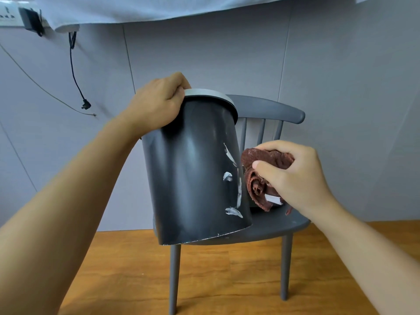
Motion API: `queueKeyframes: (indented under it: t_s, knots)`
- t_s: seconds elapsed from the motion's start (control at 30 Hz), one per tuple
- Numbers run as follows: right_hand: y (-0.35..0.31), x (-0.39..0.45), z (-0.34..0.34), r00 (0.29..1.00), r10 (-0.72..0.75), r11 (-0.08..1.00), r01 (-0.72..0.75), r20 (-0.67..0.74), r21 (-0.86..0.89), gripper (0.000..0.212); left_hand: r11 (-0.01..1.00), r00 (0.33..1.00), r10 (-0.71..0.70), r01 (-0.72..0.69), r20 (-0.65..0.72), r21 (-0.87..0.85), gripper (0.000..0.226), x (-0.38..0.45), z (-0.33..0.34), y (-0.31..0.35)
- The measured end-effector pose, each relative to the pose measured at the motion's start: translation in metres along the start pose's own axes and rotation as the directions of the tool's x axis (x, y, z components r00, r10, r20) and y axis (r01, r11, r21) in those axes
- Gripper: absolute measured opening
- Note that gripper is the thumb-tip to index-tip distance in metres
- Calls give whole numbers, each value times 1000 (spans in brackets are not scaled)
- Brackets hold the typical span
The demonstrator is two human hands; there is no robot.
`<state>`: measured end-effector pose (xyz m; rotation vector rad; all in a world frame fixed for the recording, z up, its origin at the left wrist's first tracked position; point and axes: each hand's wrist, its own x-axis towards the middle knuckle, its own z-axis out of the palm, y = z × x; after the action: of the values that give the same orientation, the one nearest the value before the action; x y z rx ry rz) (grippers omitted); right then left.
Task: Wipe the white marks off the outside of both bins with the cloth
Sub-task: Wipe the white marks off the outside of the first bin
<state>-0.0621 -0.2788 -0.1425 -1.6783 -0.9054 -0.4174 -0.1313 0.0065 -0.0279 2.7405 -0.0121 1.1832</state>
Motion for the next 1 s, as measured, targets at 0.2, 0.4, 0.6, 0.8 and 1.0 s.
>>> queueKeyframes:
  t_s: [0.2, 0.4, 0.6, 0.8, 1.0]
  knots:
    - [-1, 3, 7, 1000, 9, 1000, -8, 7, -7, 22, 962, 996, -25, 49, -91, 269, 36, -4, 3, 8]
    - [-2, 6, 8, 1000, 16, 1000, -16, -9, 24, 22, 998, 997, -42, 38, 61, 57, 25, 1, -10, 8]
    - [-5, 7, 9, 1000, 16, 1000, -16, -5, 12, 22, 972, 995, -47, 67, -91, 226, 34, 3, 5, 13]
    - [-13, 12, 6, 999, -18, 1000, 18, -32, -11, 23, 976, 969, 46, 9, -244, 217, 57, -5, 13, 17]
    - [-20, 25, -7, 988, -80, 995, 70, -134, -77, 21, 993, 951, 117, -103, -287, 64, 54, -10, 20, 35]
